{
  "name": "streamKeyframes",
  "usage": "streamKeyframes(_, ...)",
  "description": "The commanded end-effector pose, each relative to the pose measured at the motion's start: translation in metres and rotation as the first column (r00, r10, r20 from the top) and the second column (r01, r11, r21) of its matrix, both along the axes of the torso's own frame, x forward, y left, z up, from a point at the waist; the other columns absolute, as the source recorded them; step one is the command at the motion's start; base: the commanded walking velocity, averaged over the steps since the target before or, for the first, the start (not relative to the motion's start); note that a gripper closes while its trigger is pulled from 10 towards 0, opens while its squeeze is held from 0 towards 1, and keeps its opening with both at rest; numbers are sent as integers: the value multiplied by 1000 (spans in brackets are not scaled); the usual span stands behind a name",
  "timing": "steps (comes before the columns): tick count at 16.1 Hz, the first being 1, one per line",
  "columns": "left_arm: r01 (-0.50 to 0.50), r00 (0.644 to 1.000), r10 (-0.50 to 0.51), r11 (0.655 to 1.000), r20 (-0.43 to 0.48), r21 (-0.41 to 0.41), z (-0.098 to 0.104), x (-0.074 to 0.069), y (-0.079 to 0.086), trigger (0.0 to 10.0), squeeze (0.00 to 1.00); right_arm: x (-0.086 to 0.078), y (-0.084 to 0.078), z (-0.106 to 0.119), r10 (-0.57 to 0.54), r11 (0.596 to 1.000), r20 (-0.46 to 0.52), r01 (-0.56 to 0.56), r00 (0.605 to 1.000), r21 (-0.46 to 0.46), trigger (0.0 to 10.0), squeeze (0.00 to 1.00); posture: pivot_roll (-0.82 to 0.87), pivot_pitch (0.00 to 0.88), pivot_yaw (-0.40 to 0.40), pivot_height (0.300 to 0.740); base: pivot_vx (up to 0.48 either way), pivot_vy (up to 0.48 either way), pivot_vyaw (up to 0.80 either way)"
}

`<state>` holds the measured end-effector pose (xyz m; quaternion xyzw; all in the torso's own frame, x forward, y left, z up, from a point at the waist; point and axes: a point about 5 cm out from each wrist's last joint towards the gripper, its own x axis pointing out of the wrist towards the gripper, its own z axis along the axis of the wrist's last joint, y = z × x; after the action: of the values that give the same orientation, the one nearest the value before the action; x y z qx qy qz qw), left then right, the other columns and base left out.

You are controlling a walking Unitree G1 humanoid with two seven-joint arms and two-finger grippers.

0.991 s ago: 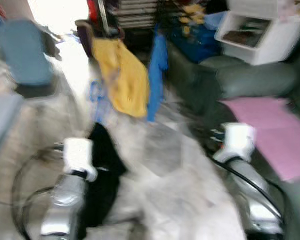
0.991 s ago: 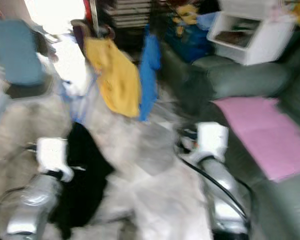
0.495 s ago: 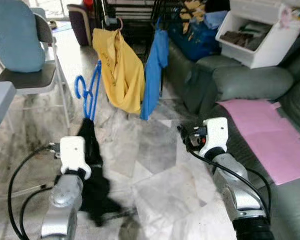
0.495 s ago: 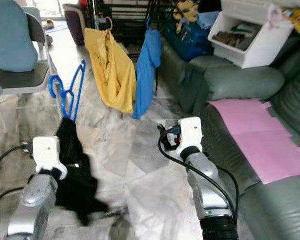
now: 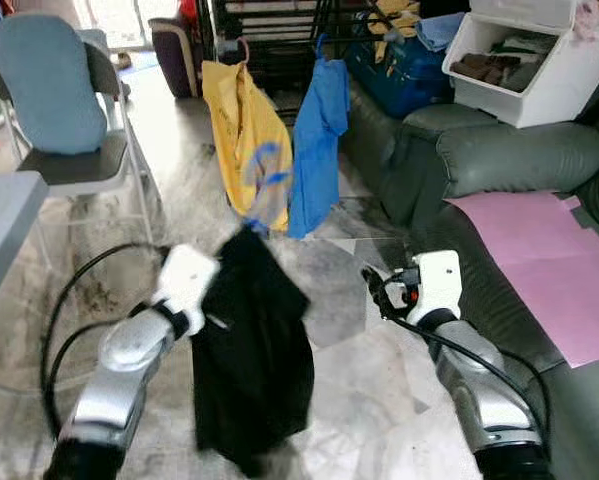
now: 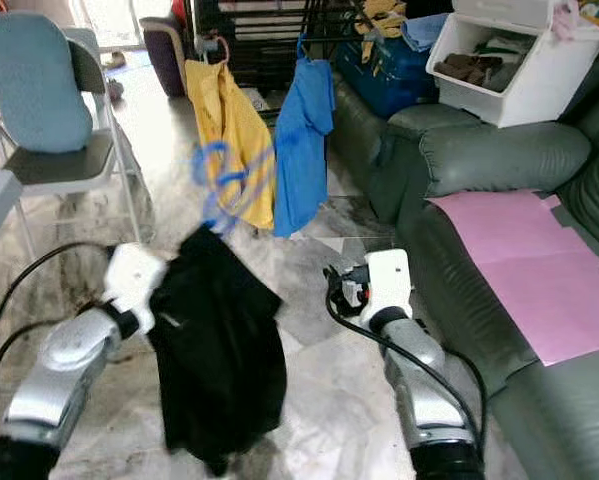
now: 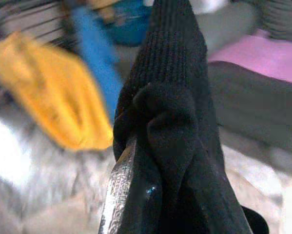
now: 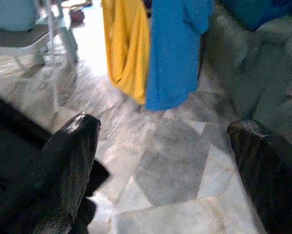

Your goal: Hang hanger

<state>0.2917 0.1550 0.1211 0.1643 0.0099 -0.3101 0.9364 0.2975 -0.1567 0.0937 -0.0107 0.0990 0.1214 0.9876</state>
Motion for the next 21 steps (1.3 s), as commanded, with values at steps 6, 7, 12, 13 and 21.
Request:
streamKeyframes(6, 225, 965, -234, 971, 122, 78, 17, -7, -25, 10000, 0, -11, 12, -5, 205, 977, -70, -201, 976, 66, 10000, 0, -97, 0, -10, 740, 0, 0, 0)
streamKeyframes(7, 250, 957, -256, 966, 139, 60, 22, -8, -27, 10000, 0, -9, 13, -3, 217, 975, -63, -214, 974, 60, 10000, 0, -93, 0, -16, 740, 0, 0, 0)
streamKeyframes(12, 379, 920, -367, 922, 137, -81, 44, -14, -44, 10000, 0, 2, 13, 5, 259, 963, -41, -254, 965, 90, 10000, 0, -89, 0, -6, 740, 0, 0, 0)
streamKeyframes(13, 394, 914, -374, 911, 158, -121, 54, -13, -51, 10000, 0, -1, 16, 3, 286, 954, -56, -279, 957, 108, 10000, 0, -92, 0, -1, 740, 0, 0, 0)
streamKeyframes(21, 463, 885, -423, 838, 193, -289, 95, -19, -64, 10000, 0, -13, -6, -42, 221, 975, -288, -220, 932, 38, 10000, 0, -82, 0, 0, 740, 0, 0, 0)
